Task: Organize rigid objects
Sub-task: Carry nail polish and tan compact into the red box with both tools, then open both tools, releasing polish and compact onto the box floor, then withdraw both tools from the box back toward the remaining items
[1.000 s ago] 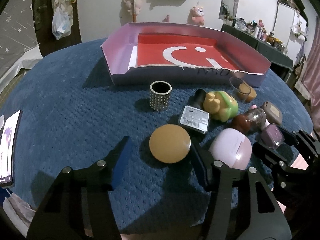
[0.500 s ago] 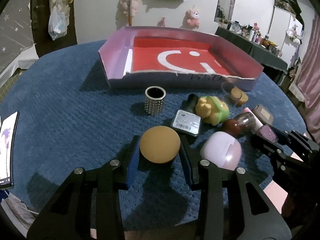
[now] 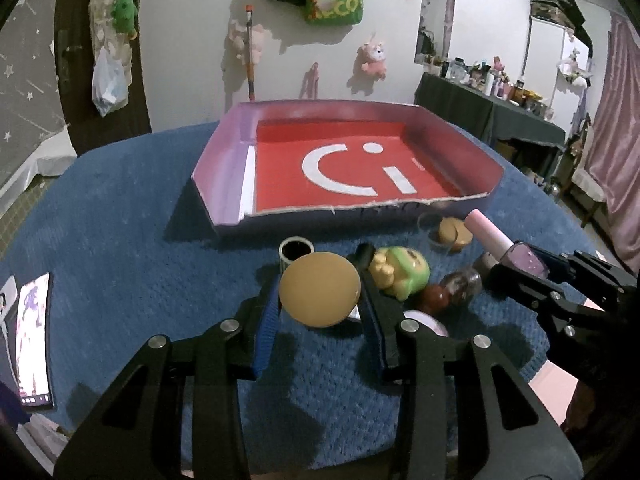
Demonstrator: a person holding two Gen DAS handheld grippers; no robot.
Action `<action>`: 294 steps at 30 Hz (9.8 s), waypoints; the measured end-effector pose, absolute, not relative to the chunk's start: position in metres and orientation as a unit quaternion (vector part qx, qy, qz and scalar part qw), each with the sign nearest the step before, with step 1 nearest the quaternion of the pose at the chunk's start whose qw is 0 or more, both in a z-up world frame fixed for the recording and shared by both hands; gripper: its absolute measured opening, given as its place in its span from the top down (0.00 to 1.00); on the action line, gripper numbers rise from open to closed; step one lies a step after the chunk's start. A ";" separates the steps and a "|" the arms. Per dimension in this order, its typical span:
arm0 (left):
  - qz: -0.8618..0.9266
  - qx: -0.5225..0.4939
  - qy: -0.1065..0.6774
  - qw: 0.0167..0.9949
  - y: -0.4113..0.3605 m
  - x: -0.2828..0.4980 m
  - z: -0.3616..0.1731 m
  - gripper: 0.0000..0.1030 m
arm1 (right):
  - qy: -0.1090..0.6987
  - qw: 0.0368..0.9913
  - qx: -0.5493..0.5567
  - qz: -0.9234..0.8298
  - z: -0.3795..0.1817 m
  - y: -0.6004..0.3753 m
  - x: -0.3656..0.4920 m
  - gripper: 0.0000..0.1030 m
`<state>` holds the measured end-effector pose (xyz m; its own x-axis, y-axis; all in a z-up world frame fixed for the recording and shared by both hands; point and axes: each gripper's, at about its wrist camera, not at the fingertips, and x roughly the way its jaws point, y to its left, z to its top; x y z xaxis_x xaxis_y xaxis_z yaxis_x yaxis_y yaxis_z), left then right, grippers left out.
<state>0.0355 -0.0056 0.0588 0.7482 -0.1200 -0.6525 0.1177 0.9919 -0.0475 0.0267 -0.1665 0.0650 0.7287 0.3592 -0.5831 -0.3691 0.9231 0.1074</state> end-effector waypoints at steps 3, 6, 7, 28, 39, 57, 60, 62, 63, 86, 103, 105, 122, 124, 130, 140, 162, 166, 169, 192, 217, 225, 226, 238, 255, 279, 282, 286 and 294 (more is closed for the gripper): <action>-0.065 0.002 0.342 0.938 -0.007 0.040 0.065 0.65 | 0.312 0.929 0.000 0.199 0.071 -0.169 0.034 0.61; -0.068 0.003 0.335 0.940 -0.007 0.046 0.073 0.65 | 0.308 0.930 0.000 0.200 0.076 -0.172 0.038 0.61; -0.069 0.003 0.335 0.940 -0.007 0.049 0.075 0.65 | 0.307 0.930 -0.001 0.200 0.078 -0.172 0.040 0.61; -0.059 0.006 0.328 0.943 -0.005 0.122 0.119 0.65 | 0.321 0.923 -0.002 0.213 0.122 -0.176 0.114 0.61; -0.053 0.016 0.348 0.936 -0.006 0.180 0.112 0.65 | 0.339 0.918 -0.016 0.203 0.120 -0.169 0.168 0.61; -0.034 0.004 0.390 0.920 -0.007 0.242 0.077 0.65 | 0.393 0.902 -0.002 0.181 0.089 -0.170 0.237 0.61; -0.034 0.001 0.398 0.917 -0.006 0.250 0.071 0.65 | 0.407 0.897 0.003 0.172 0.082 -0.172 0.247 0.61; -0.033 0.000 0.406 0.913 -0.005 0.254 0.067 0.65 | 0.416 0.894 0.005 0.166 0.077 -0.173 0.253 0.61; -0.032 -0.001 0.411 0.911 -0.004 0.257 0.064 0.65 | 0.420 0.893 0.004 0.162 0.076 -0.174 0.256 0.61; -0.028 -0.015 0.499 0.866 0.005 0.274 0.024 0.65 | 0.484 0.862 -0.001 0.152 0.043 -0.167 0.279 0.61; -0.029 -0.016 0.499 0.866 0.007 0.275 0.025 0.65 | 0.500 0.853 -0.011 0.149 0.036 -0.162 0.279 0.61; -0.030 -0.017 0.499 0.866 0.008 0.275 0.025 0.65 | 0.499 0.853 -0.010 0.149 0.036 -0.161 0.279 0.61; -0.022 -0.009 0.507 0.862 0.003 0.271 0.028 0.50 | 0.500 0.853 -0.007 0.151 0.038 -0.163 0.278 0.61; -0.025 -0.016 0.506 0.862 0.003 0.271 0.029 0.48 | 0.496 0.855 -0.008 0.152 0.040 -0.164 0.276 0.58; -0.034 -0.016 0.504 0.863 -0.002 0.266 0.031 0.38 | 0.474 0.867 -0.016 0.151 0.054 -0.163 0.267 0.47; -0.039 -0.004 0.483 0.875 -0.012 0.257 0.044 0.23 | 0.453 0.877 0.001 0.157 0.069 -0.170 0.256 0.38; -0.038 -0.015 0.438 0.898 -0.002 0.226 0.067 0.00 | 0.410 0.894 0.029 0.178 0.097 -0.170 0.226 0.06; -0.038 -0.022 0.435 0.899 0.000 0.222 0.068 0.00 | 0.402 0.897 0.032 0.183 0.101 -0.170 0.221 0.03; -0.041 -0.031 0.434 0.899 0.003 0.218 0.068 0.00 | 0.396 0.898 0.042 0.186 0.103 -0.172 0.217 0.00; -0.032 -0.036 0.396 0.917 0.011 0.184 0.085 0.00 | 0.364 0.907 0.051 0.204 0.116 -0.169 0.183 0.00; -0.046 -0.041 0.369 0.927 0.002 0.136 0.096 0.00 | 0.335 0.917 0.046 0.209 0.123 -0.170 0.138 0.00; -0.047 -0.039 0.368 0.928 -0.002 0.124 0.094 0.00 | 0.334 0.919 0.046 0.206 0.119 -0.171 0.127 0.00; -0.048 -0.039 0.368 0.928 -0.002 0.124 0.094 0.00 | 0.334 0.919 0.046 0.206 0.117 -0.171 0.125 0.00; -0.054 -0.035 0.366 0.928 -0.010 0.107 0.088 0.00 | 0.338 0.917 0.048 0.205 0.104 -0.177 0.106 0.00; -0.059 -0.035 0.381 0.922 -0.016 0.090 0.073 0.00 | 0.349 0.914 0.053 0.202 0.093 -0.184 0.087 0.00; -0.065 -0.038 0.404 0.912 -0.015 0.064 0.050 0.00 | 0.379 0.904 0.057 0.191 0.067 -0.191 0.067 0.00; -0.068 -0.039 0.405 0.911 -0.015 0.060 0.047 0.00 | 0.384 0.902 0.057 0.190 0.063 -0.191 0.066 0.00; -0.072 -0.037 0.411 0.908 -0.016 0.058 0.043 0.00 | 0.390 0.900 0.054 0.188 0.058 -0.190 0.064 0.00; -0.085 -0.043 0.421 0.902 -0.019 0.049 0.034 0.00 | 0.396 0.900 0.047 0.175 0.049 -0.194 0.062 0.00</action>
